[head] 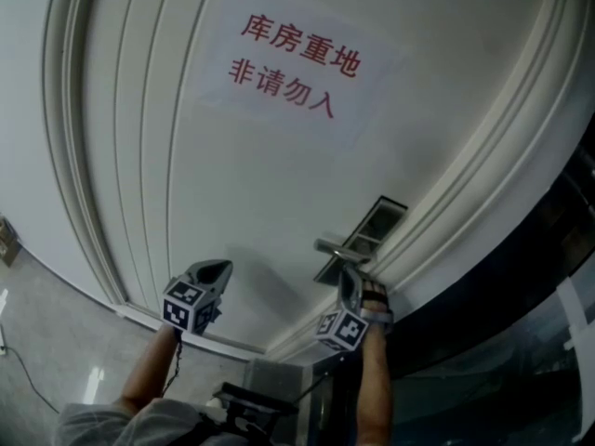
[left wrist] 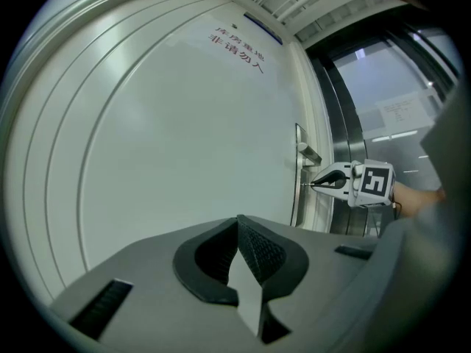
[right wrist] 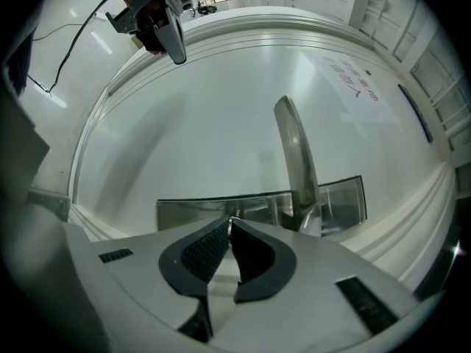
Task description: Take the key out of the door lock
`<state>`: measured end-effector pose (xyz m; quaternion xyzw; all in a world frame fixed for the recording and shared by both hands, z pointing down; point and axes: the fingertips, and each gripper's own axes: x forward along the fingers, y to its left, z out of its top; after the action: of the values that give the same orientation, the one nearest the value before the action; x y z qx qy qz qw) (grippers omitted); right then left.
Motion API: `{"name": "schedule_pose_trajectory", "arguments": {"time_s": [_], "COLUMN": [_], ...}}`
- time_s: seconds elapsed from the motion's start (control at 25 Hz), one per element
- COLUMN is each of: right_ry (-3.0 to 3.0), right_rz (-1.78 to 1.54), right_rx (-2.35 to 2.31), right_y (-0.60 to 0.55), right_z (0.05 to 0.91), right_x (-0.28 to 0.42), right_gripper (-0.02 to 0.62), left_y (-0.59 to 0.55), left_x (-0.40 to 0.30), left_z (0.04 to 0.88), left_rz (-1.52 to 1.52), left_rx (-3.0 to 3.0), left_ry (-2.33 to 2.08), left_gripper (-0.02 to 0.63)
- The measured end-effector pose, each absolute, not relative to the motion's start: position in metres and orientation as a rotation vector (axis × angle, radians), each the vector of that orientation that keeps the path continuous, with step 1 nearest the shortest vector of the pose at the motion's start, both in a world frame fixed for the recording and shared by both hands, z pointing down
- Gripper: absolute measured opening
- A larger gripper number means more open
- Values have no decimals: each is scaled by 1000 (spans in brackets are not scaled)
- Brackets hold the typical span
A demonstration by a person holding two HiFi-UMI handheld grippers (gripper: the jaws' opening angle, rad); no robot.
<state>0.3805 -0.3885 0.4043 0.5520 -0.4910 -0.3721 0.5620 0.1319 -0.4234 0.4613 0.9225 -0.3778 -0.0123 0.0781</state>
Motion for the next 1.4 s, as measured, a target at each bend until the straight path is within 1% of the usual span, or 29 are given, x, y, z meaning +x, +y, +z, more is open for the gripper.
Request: {"name": "schedule_pose_trajectory", "arguments": {"time_s": [1.4], "right_ry": [-1247], "right_rz": [-865], "right_rx": [1370], "right_y": [-372], "right_z": [399], "right_x": [375], "right_gripper": [28], "left_y": [-407], "left_x": [121], "left_z": [459], "left_rz": [-32], "left_rx": [2775], "left_ry": [-1148], "left_gripper": [-8]}}
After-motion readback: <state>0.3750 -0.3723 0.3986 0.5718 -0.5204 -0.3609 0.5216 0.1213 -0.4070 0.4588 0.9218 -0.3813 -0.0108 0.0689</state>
